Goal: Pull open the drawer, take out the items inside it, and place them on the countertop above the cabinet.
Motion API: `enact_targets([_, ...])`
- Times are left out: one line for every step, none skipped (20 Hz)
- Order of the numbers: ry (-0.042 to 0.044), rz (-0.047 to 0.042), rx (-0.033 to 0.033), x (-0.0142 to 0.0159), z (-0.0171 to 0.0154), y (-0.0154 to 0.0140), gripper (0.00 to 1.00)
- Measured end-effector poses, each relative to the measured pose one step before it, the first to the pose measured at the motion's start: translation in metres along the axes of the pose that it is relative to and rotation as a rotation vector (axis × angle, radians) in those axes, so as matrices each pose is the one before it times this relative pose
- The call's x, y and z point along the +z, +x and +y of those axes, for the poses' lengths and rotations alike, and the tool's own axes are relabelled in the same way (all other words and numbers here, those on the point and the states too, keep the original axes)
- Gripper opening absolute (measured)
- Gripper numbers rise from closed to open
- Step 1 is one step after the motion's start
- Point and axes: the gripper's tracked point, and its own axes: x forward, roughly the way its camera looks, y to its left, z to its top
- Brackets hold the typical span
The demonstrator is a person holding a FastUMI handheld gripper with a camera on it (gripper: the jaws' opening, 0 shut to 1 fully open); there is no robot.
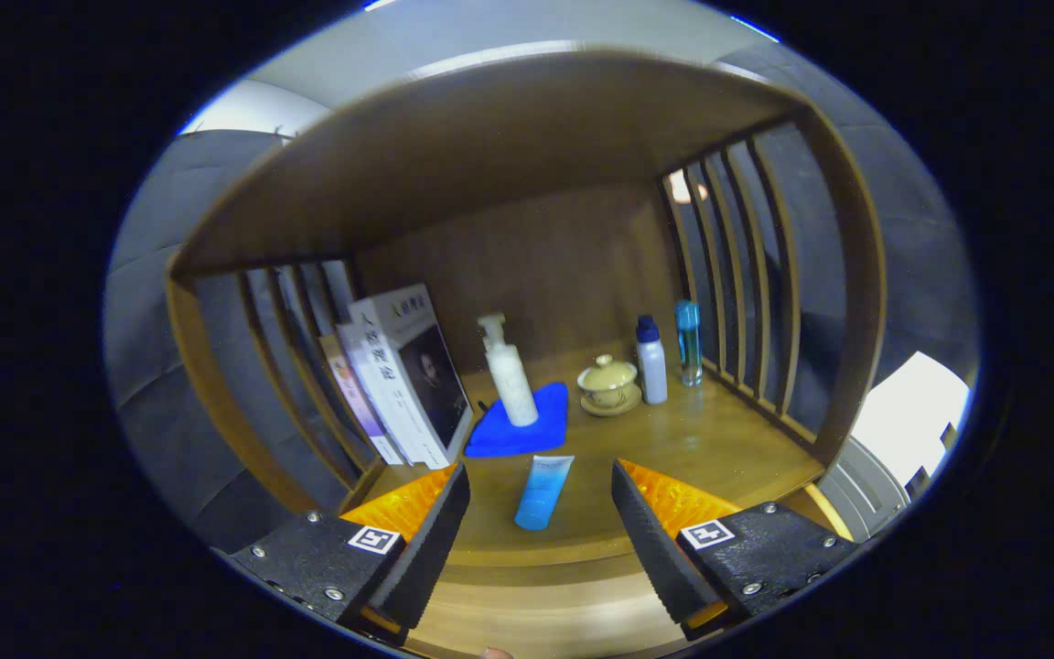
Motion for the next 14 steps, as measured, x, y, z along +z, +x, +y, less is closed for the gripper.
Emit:
enact_targets([-0.03086,-0.03274,0.00831,0.00484,0.00465,-0.01662,0.96])
enact_targets([-0.02558,-0.0286,0.01482,0.00471,0.00742,-0.0162,0.96])
enact_targets([-0.01529,-0.01996,0.00966,0.00365,0.00633,-0.0128,0.96])
enact_targets([-0.00346,-0.0189,0.01717,0.00133,0.00901,-0.01383,0.96])
enact_targets([0.00714,-0.02395,0.0243,0.00256,0.01023,-0.01281,0.96])
enact_targets([0.00635,-0.02525,0.0245,0.00289,0.01033,-0.01194,0.96])
enact_targets([-0.00434,-0.01739,0.01883,-0.00084,0.00645,-0.01187,0.96])
enact_targets([-0.01691,-0.00728,0.00768,-0.00232,0.00491,-0.01081,0.96])
enact_targets([-0.02115,-0.00877,0.00878,-0.00454,0.00446,-0.01188,0.96])
enact_targets([-0.02419,-0.00423,0.00631,-0.0062,0.00662,-0.00938,0.96])
enact_targets([-0.02204,0.00037,0.00234,-0.00933,0.00463,-0.00998,0.96])
enact_targets([-0.01845,0.00397,0.00524,-0.01096,0.00626,-0.00767,0.96])
enact_targets([-0.01355,0.00723,0.00545,-0.01218,0.00615,-0.00694,0.96])
enact_targets([-0.01115,0.00953,0.00845,-0.0135,0.00725,-0.00767,0.96])
